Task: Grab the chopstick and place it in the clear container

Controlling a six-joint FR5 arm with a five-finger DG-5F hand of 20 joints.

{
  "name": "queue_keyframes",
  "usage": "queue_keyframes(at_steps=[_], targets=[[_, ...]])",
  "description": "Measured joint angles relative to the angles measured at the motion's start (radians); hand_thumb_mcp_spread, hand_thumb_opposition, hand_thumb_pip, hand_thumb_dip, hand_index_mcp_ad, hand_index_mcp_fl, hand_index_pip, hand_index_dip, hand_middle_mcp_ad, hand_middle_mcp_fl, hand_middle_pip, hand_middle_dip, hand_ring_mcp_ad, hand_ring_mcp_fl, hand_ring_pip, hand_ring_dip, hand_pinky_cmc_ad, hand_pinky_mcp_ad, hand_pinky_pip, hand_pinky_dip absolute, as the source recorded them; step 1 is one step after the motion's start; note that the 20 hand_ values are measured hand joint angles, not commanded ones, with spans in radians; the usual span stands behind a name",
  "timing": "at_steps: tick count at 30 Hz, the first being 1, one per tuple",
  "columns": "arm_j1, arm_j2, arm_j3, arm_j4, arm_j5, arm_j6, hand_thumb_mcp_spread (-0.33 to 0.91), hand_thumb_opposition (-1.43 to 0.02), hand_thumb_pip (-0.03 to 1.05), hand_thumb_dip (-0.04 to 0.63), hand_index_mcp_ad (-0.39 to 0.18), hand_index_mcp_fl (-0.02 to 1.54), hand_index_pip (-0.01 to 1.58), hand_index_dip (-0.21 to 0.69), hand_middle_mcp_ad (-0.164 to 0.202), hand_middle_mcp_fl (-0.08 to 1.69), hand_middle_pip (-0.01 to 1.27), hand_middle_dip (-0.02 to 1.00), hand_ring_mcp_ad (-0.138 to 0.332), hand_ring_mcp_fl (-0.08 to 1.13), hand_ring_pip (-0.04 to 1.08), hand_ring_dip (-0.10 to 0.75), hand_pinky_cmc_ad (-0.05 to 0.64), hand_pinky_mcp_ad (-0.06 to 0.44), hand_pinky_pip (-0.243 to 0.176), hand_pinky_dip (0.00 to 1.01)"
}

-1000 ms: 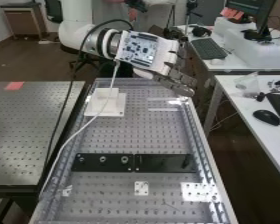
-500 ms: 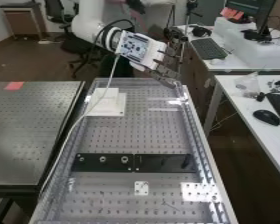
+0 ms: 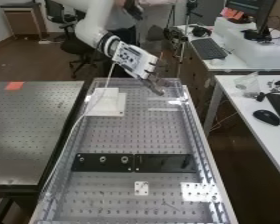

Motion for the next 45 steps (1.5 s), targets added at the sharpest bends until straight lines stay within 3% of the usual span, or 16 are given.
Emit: queue_keyframes(at_steps=[9, 12, 28, 36, 45], targets=[[0.002, -0.045, 0.016, -0.161, -0.009, 0.164, 0.79, -1.13, 0.44, 0.340, -0.098, 1.28, 0.41, 0.391, 0.014, 1.38, 0.18, 0.61, 0.115, 0.68, 0.12, 0.372, 0.497, 0.234, 0.010, 0.18], [-0.001, -0.065, 0.034, -0.214, -0.020, 0.197, 0.78, -1.14, 0.45, 0.340, -0.096, 1.28, 0.41, 0.391, 0.033, 1.38, 0.18, 0.61, 0.113, 0.68, 0.12, 0.372, 0.494, 0.234, 0.012, 0.18], [-0.023, -0.125, 0.129, -0.343, -0.056, 0.159, 0.79, -1.14, 0.45, 0.340, -0.099, 1.28, 0.41, 0.391, 0.035, 1.38, 0.17, 0.59, 0.113, 0.68, 0.12, 0.375, 0.503, 0.234, 0.016, 0.18], [-0.025, -0.136, 0.155, -0.345, -0.053, 0.140, 0.79, -1.14, 0.45, 0.340, -0.096, 1.28, 0.41, 0.391, 0.042, 1.38, 0.18, 0.59, 0.113, 0.68, 0.12, 0.375, 0.496, 0.234, 0.012, 0.18], [-0.028, -0.178, 0.211, -0.398, -0.057, 0.149, 0.78, -1.14, 0.45, 0.340, -0.099, 1.28, 0.41, 0.391, 0.040, 1.38, 0.18, 0.59, 0.113, 0.69, 0.12, 0.375, 0.494, 0.230, 0.016, 0.18]])
